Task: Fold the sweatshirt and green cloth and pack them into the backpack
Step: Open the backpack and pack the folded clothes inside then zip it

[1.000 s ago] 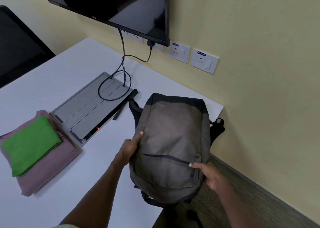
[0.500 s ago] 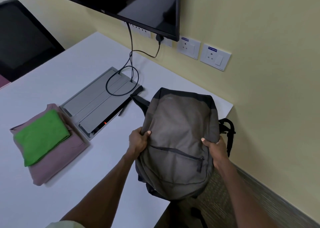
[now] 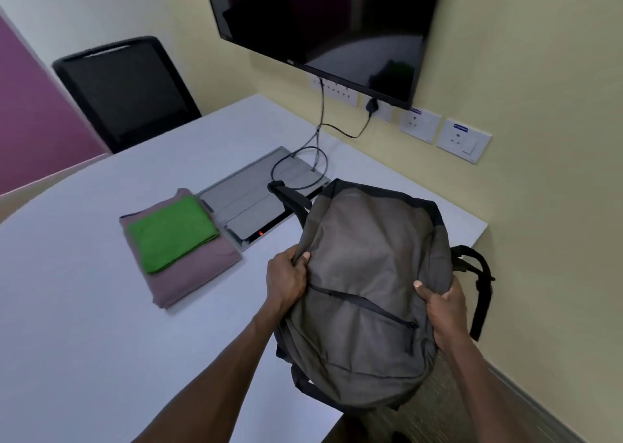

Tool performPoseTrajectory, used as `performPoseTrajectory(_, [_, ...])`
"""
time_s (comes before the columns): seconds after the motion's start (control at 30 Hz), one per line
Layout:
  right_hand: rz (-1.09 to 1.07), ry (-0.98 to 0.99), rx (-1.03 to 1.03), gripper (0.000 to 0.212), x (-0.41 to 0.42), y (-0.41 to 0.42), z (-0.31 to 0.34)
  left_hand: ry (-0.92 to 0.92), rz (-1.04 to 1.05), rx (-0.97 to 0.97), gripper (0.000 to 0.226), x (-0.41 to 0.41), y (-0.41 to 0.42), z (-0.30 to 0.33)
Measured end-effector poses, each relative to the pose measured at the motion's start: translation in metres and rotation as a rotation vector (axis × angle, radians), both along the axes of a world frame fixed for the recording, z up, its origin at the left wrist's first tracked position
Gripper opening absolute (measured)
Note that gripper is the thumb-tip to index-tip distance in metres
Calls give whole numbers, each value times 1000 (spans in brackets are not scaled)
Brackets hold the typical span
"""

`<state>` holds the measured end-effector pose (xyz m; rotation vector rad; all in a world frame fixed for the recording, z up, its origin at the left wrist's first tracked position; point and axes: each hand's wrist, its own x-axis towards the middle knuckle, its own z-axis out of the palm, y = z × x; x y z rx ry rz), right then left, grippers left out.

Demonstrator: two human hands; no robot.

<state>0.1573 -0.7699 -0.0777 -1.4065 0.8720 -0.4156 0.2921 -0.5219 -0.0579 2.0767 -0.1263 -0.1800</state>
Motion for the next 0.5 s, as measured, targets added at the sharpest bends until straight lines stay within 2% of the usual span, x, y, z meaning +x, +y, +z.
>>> performPoseTrajectory(0.2, [83,-104,-45,42,-26,109,44,-126,74,-83,31,-45,123,41])
performPoseTrajectory(0.3, [138,-132,-65,41,-30,169,62,-152,128,-135,36,-61,189,60])
performPoseTrajectory(0.4, [207,-169,-60,44,-26,228,76,-188,205,-135,26,-74,252,73])
performPoseTrajectory(0.5, [287,-179,-72,44,-15,279,83,-228,281,-126,28,-85,307,80])
